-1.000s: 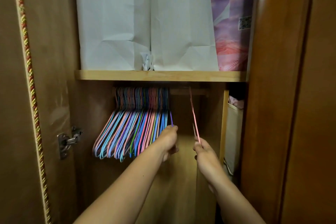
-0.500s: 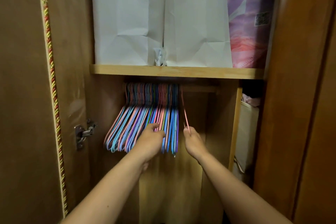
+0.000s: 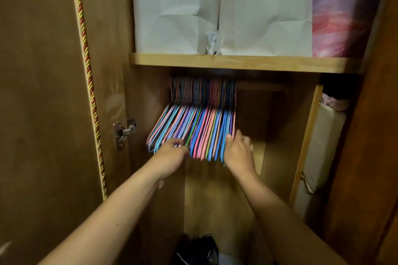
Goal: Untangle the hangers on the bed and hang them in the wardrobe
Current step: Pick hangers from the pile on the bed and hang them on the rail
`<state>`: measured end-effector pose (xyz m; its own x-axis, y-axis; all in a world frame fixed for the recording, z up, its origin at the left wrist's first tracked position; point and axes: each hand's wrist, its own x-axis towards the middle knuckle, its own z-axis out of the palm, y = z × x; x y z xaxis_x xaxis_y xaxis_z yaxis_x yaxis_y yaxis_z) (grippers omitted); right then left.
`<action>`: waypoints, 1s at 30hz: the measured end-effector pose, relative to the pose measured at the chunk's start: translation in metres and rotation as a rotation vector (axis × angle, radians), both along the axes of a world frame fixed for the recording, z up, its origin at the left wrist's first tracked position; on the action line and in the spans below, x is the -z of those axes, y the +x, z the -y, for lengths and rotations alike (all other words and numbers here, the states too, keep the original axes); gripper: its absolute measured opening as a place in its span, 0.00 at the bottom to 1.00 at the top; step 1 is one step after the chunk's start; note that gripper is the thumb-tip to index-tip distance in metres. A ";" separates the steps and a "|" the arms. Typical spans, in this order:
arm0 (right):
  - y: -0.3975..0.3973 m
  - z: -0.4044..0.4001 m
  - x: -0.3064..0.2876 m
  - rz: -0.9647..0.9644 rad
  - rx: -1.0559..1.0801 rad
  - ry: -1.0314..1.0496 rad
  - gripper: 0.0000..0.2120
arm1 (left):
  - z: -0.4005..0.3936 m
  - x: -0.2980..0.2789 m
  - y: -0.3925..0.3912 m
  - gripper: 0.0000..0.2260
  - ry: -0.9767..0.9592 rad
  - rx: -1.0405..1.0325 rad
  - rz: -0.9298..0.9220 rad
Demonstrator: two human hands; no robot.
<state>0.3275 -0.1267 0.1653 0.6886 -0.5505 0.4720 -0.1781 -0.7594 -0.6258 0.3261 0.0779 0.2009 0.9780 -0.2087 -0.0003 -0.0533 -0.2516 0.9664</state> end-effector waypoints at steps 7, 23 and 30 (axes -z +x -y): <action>-0.042 -0.082 0.011 0.409 -0.302 -0.296 0.19 | -0.015 0.037 -0.047 0.10 -0.043 -0.134 0.049; -0.341 -0.325 0.230 -0.646 -1.690 -0.256 0.15 | -0.159 0.234 -0.509 0.09 -0.458 -1.354 -0.409; -0.623 -0.412 0.240 -0.700 -2.292 -0.581 0.14 | -0.131 0.245 -0.784 0.09 -0.670 -1.966 -0.285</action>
